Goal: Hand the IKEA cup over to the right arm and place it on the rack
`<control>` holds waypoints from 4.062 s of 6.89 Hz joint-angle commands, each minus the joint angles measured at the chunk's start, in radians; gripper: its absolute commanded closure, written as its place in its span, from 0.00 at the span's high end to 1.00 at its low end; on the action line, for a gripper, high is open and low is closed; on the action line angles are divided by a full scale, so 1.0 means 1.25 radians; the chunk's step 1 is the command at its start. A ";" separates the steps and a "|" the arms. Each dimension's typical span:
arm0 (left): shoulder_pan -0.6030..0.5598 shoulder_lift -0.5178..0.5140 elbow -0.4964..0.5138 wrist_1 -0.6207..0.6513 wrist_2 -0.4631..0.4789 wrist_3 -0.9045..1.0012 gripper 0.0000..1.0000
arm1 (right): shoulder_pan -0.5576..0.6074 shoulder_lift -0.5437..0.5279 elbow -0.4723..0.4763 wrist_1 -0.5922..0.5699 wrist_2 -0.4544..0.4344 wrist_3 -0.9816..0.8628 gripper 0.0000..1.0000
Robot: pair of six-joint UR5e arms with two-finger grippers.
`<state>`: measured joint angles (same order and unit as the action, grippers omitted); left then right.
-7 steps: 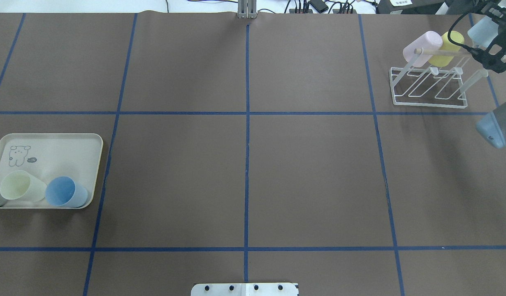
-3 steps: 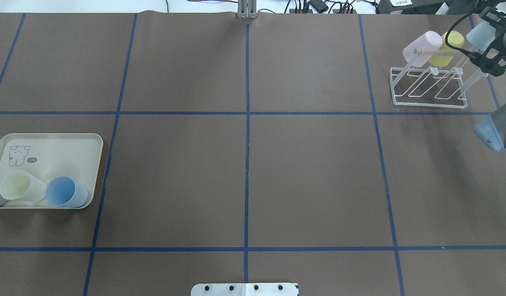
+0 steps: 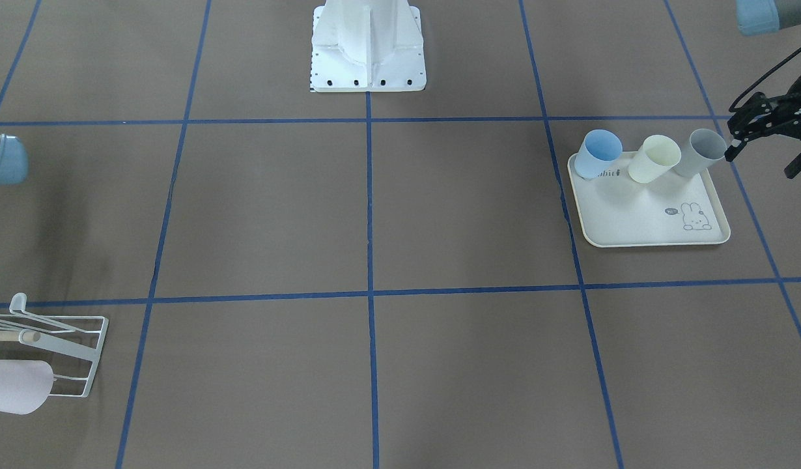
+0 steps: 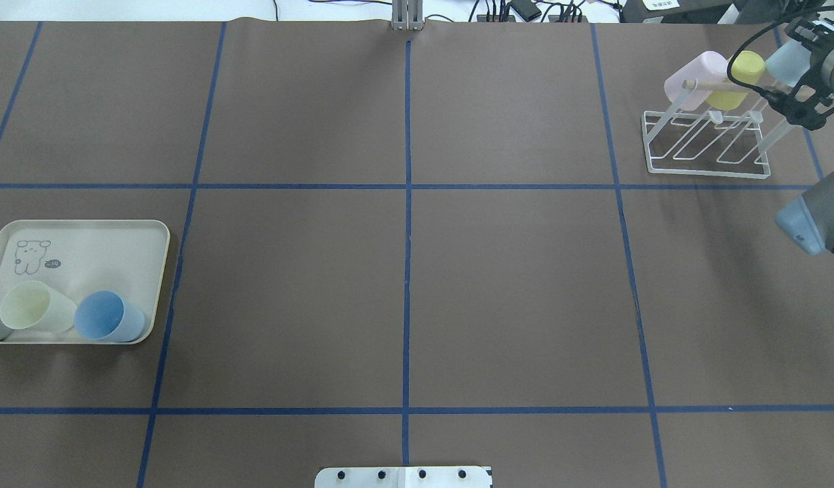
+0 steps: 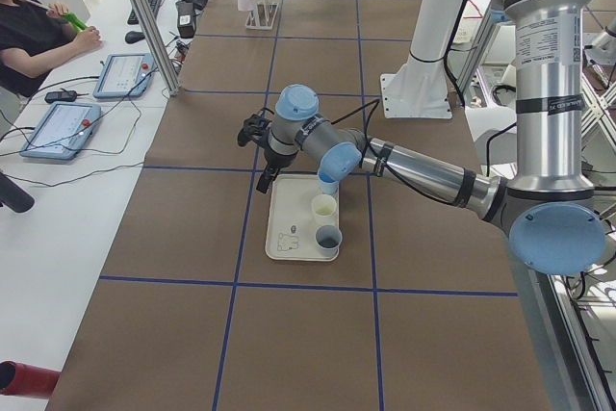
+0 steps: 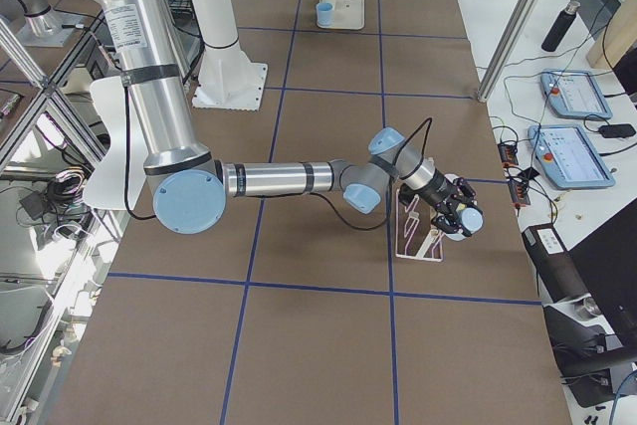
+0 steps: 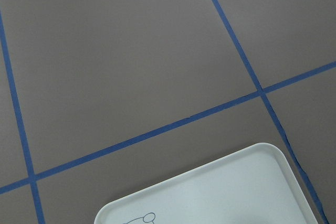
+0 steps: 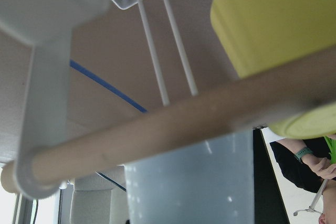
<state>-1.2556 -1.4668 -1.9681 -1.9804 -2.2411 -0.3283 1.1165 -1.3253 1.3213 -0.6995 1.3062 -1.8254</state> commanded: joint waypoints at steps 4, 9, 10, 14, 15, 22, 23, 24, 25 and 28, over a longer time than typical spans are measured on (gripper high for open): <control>-0.001 0.000 0.001 0.000 0.000 0.000 1.00 | -0.017 0.001 0.000 -0.001 -0.015 -0.018 0.36; -0.001 -0.001 0.000 -0.001 0.000 -0.002 1.00 | -0.017 0.000 0.004 0.001 -0.020 -0.017 0.91; -0.001 -0.001 0.000 0.000 0.000 -0.002 1.00 | -0.017 0.002 0.012 0.001 -0.020 -0.012 0.97; -0.002 0.000 -0.005 -0.001 -0.011 -0.002 1.00 | 0.004 0.003 0.149 -0.017 0.019 0.123 0.98; -0.003 0.000 -0.006 -0.001 -0.010 -0.001 1.00 | 0.012 -0.012 0.163 -0.017 0.104 0.286 0.98; -0.003 0.199 0.038 -0.273 0.088 -0.062 1.00 | -0.034 -0.050 0.364 -0.072 0.571 1.488 1.00; 0.003 0.200 0.062 -0.345 0.090 -0.131 1.00 | -0.075 -0.044 0.420 -0.151 0.568 1.527 1.00; 0.007 0.225 0.080 -0.392 0.090 -0.148 1.00 | -0.116 -0.038 0.485 -0.251 0.561 1.561 1.00; 0.018 0.241 0.087 -0.393 0.090 -0.150 1.00 | -0.150 -0.023 0.506 -0.281 0.560 1.625 1.00; 0.155 0.248 0.145 -0.395 0.085 -0.252 1.00 | -0.237 -0.021 0.505 -0.283 0.498 1.674 1.00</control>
<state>-1.1304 -1.1591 -1.8064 -2.4715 -2.1300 -0.5838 0.8514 -1.3535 1.9553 -1.0500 1.9530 0.2551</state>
